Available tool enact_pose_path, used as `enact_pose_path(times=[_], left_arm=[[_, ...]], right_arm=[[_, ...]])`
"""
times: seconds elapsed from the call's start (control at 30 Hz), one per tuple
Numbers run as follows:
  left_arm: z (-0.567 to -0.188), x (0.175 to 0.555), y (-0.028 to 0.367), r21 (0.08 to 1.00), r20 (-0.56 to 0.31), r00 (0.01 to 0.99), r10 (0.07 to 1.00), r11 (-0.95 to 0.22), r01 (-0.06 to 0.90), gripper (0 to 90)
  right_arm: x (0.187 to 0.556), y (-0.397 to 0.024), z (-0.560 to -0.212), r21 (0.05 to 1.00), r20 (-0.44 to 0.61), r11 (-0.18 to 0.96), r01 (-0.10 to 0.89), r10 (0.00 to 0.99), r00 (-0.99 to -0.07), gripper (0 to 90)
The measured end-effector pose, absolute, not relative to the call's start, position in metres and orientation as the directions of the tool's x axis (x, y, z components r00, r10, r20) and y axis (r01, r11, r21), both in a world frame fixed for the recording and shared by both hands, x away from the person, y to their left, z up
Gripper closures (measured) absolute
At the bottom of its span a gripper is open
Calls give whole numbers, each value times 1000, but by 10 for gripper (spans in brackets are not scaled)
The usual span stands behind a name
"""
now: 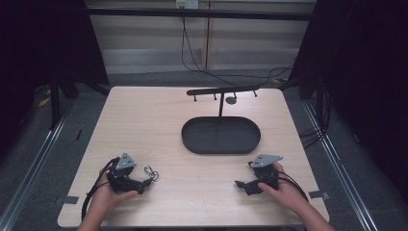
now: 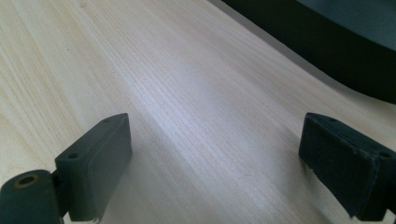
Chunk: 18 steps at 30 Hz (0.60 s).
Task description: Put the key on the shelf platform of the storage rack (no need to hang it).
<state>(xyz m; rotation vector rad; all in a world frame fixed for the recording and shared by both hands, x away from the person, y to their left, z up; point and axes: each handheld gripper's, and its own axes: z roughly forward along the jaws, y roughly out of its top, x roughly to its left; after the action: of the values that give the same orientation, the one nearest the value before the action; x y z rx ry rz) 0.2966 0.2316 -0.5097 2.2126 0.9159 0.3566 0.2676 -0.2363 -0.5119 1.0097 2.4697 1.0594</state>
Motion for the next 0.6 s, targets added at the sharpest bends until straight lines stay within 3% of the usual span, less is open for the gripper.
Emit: enact_pose_path(times=[0.23, 0.33, 0.6], left_arm=[[-506, 295, 231, 692, -17, 715, 699, -507, 513, 71], [-499, 296, 230, 647, -24, 710, 704, -531, 548, 169], [-487, 299, 224, 535, -60, 715, 697, -582, 612, 207]], right_arm=[[268, -236, -512, 717, 25, 489, 496, 693, -720, 90], [268, -236, -512, 717, 25, 489, 496, 694, -720, 90], [268, -236, -512, 717, 25, 489, 496, 694, -720, 90]])
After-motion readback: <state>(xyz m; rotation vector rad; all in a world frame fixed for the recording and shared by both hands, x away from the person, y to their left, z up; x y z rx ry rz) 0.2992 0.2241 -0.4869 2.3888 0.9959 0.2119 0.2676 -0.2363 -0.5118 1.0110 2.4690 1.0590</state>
